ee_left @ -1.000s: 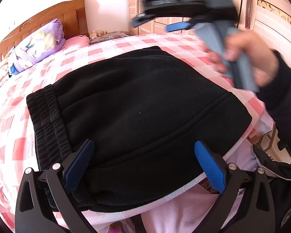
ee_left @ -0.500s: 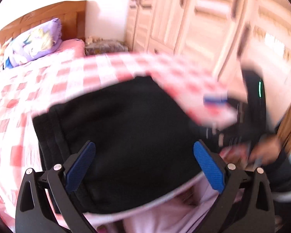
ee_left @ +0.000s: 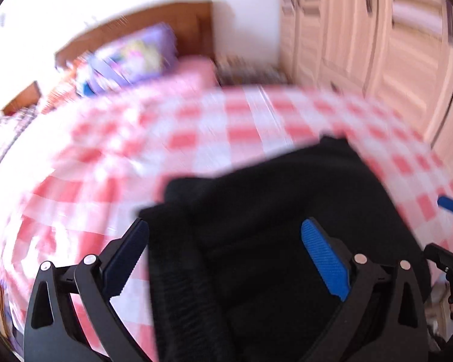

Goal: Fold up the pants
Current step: 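Withdraw both grippers from the folded pants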

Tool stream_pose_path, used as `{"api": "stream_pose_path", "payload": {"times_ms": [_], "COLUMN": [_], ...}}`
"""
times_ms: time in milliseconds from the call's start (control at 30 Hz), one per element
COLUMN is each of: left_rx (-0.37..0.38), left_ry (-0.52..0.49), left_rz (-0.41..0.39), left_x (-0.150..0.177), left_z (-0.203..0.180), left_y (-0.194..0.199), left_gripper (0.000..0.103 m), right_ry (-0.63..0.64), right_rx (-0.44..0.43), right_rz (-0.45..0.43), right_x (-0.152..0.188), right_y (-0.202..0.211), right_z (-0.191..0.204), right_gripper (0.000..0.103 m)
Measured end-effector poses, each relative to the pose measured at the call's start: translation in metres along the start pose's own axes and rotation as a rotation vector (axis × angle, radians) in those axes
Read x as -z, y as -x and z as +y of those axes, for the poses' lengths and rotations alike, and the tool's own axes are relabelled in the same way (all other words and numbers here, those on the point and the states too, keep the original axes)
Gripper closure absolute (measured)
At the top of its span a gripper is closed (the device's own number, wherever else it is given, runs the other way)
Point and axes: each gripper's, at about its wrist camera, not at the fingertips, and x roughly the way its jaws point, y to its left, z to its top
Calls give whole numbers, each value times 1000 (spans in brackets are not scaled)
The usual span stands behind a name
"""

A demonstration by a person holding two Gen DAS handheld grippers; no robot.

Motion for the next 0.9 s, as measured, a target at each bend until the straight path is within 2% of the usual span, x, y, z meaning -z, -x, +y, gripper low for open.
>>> {"api": "stream_pose_path", "payload": {"times_ms": [67,167,300,367,433,500,533,633,700,767,900], "left_rx": [-53,-202,-392,-421,-414,-364,-324,-271,-228,-227,-226], "left_ry": [68,116,132,148,174,181,178,177,133,81,31], "left_rz": [-129,-254,-407,-450,-445,-404,-370,-269,-183,-125,-128], "left_x": [10,24,38,41,48,60,69,92,104,110,115], "left_z": [14,25,28,28,18,1,-10,-31,-42,-53,-65], "left_y": [40,87,139,152,158,157,152,131,110,95,87], "left_gripper": [2,2,2,2,2,2,2,2,2,2,2], "right_ry": [-32,-49,19,92,155,195,200,179,161,151,145], "right_rx": [4,12,-38,-39,-27,-23,-26,-36,-35,-32,-38], "right_rz": [-69,-149,-134,-90,-55,-13,1,30,38,41,47], "right_x": [4,9,19,27,38,46,50,53,54,54,56], "right_y": [18,36,43,39,37,34,35,31,29,27,25], "right_z": [4,17,46,63,74,80,81,77,75,73,74], "right_gripper": [4,4,4,4,4,4,4,4,4,4,4]}}
